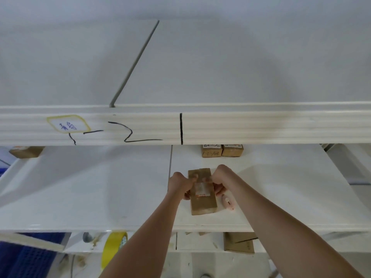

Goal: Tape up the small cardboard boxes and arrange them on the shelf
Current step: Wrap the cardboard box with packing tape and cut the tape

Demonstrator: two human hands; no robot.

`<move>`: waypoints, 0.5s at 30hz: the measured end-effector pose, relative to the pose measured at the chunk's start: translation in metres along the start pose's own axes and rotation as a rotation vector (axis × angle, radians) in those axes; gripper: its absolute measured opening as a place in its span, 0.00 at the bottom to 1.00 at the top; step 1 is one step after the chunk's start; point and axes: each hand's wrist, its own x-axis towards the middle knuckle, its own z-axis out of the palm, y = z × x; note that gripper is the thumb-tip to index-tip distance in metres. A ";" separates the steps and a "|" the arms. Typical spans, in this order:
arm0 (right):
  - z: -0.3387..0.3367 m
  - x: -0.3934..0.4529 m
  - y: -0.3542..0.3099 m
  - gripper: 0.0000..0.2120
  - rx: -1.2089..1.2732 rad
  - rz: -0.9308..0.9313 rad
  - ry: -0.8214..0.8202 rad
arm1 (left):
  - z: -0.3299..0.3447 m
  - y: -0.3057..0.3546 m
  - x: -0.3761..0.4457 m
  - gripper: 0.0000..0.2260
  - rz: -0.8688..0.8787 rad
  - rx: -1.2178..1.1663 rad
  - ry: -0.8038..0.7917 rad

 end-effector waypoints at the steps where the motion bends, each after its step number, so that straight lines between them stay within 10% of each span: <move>1: 0.000 0.002 -0.002 0.24 -0.006 0.008 0.005 | -0.001 0.002 0.000 0.20 0.003 0.018 0.009; 15: 0.007 0.004 -0.014 0.19 -0.139 0.038 0.162 | 0.001 0.002 -0.001 0.18 0.043 0.117 0.067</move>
